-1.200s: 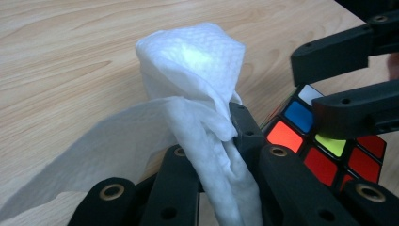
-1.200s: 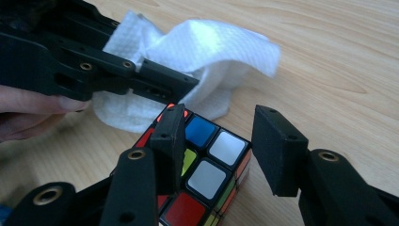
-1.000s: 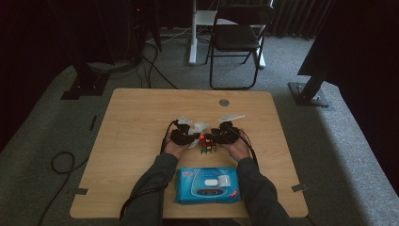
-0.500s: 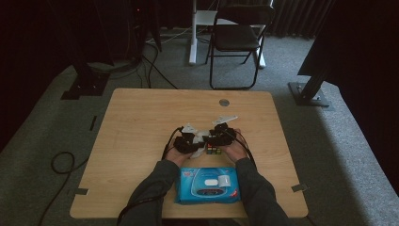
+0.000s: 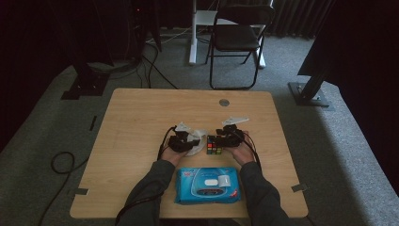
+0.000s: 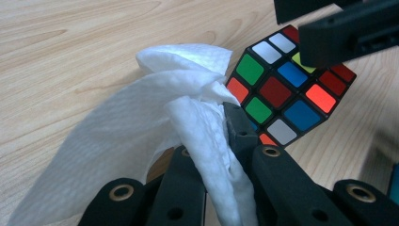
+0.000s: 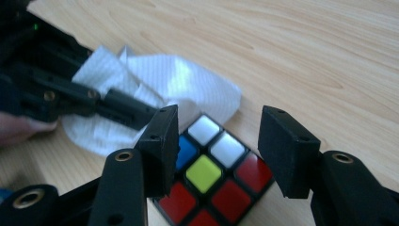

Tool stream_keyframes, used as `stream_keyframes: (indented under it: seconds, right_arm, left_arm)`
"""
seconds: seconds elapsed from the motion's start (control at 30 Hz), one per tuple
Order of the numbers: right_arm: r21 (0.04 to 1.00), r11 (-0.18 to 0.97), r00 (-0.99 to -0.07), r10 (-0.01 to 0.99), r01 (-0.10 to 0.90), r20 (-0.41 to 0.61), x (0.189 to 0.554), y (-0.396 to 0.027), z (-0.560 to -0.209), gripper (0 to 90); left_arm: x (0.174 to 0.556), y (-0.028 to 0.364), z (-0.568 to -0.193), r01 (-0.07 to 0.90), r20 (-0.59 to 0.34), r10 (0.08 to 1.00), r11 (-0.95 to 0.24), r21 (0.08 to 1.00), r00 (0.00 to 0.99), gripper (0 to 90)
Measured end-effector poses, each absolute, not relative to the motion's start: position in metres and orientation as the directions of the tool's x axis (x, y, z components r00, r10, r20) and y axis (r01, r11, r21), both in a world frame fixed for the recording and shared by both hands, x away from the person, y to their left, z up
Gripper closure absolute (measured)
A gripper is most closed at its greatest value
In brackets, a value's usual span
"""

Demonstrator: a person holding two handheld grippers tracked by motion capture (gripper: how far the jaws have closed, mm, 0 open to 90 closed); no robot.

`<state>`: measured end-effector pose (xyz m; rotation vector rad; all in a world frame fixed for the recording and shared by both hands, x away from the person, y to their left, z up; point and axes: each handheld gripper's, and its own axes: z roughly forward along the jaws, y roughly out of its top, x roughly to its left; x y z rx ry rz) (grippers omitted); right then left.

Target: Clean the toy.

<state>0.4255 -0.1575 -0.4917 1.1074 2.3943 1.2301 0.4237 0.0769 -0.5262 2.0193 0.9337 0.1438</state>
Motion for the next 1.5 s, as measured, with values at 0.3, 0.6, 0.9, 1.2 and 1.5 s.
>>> stream_keyframes:
  seconds: [0.3, 0.6, 0.9, 1.2, 1.5]
  right_arm:
    - [0.739, 0.357, -0.648, 0.749, 0.572, 0.140, 0.421, -0.166, -0.493, 47.1]
    - [0.729, 0.373, -0.659, 0.739, 0.573, 0.140, 0.426, -0.156, -0.493, 48.5]
    - [0.734, 0.381, -0.686, 0.710, 0.563, 0.157, 0.434, -0.141, -0.494, 46.2]
    - [0.704, 0.413, -0.645, 0.760, 0.577, 0.083, 0.430, -0.137, -0.488, 37.2]
    - [0.675, 0.417, -0.620, 0.781, 0.608, 0.076, 0.424, -0.138, -0.486, 39.1]
  left_arm:
    - [0.424, 0.074, -0.526, 0.559, -0.238, 0.661, -0.328, 0.761, 0.712, 87.1]
    - [0.424, 0.071, -0.522, 0.548, -0.233, 0.658, -0.322, 0.772, 0.716, 87.1]
    - [0.425, 0.081, -0.522, 0.558, -0.236, 0.682, -0.299, 0.774, 0.692, 87.1]
    - [0.423, 0.082, -0.524, 0.556, -0.231, 0.680, -0.306, 0.773, 0.695, 87.1]
    - [0.422, 0.078, -0.522, 0.551, -0.226, 0.674, -0.314, 0.773, 0.703, 87.1]
